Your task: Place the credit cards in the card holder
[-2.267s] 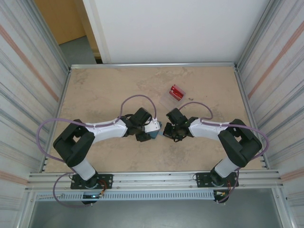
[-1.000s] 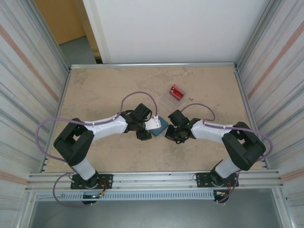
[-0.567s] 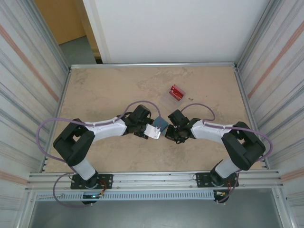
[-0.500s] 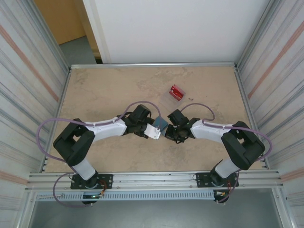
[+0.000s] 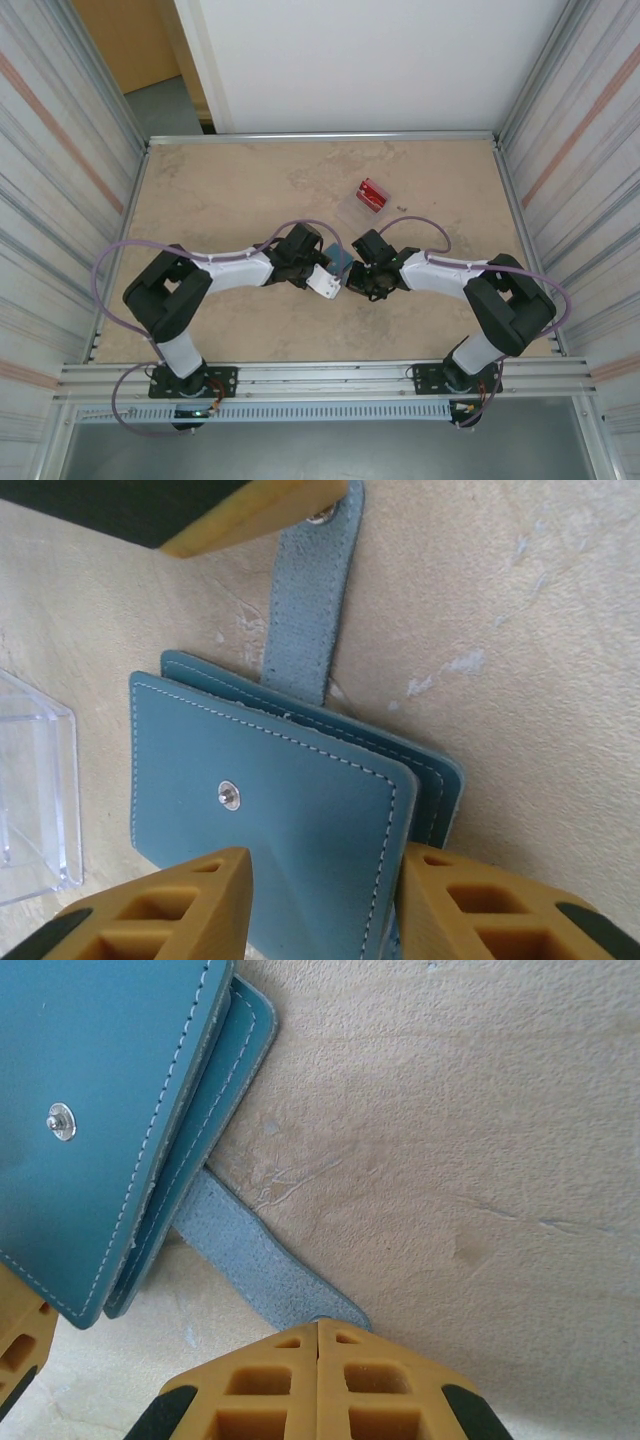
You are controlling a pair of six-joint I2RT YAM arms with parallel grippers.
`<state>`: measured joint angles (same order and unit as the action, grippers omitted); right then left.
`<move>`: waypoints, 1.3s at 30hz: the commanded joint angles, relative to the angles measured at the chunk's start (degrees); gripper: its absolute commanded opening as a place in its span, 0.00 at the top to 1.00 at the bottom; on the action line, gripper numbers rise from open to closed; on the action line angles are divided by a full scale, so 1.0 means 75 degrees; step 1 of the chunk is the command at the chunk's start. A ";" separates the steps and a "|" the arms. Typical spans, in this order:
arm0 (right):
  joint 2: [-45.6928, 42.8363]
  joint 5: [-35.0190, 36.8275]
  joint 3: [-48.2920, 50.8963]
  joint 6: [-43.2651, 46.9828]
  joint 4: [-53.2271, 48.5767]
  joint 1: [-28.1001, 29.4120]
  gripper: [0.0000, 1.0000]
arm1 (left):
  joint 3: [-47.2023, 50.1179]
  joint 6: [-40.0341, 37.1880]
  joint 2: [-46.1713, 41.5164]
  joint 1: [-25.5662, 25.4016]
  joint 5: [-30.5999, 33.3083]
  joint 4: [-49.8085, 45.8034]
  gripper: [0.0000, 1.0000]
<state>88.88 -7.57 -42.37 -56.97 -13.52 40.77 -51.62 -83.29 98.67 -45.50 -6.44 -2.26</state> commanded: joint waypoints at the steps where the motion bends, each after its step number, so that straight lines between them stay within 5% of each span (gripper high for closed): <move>1: 0.0173 0.0046 0.0068 0.0060 -0.0437 -0.0046 0.97 | 0.0079 -0.0261 0.0147 -0.0051 -0.0183 0.0228 0.57; 5: 0.0182 0.0049 0.0058 0.0073 -0.0450 -0.0052 0.97 | 0.0027 -0.0171 0.0241 -0.0051 -0.0171 0.0318 0.60; 17: 0.0003 0.0095 0.0184 0.0040 -0.0469 -0.0058 0.97 | -0.0272 0.1575 -0.0033 0.0031 -0.0372 -0.0114 0.94; 24: -0.0248 0.0188 0.0211 0.0049 -0.0634 -0.0065 0.97 | -0.0555 0.3030 -0.0105 0.0144 -0.0514 -0.0529 1.00; 29: -0.0459 0.0225 0.0211 0.0105 -0.0776 -0.0127 0.97 | -0.0842 0.5597 -0.0327 0.0477 -0.1101 -0.0923 1.00; 39: -0.1003 0.0387 0.0282 0.0061 -0.1043 -0.0105 0.97 | -0.0759 0.8685 -0.0766 0.0990 -0.2105 -0.1207 1.00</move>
<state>83.68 -6.42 -41.23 -56.77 -18.63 40.36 -56.58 -28.88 95.66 -39.40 -17.52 -8.64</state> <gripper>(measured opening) 0.046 0.051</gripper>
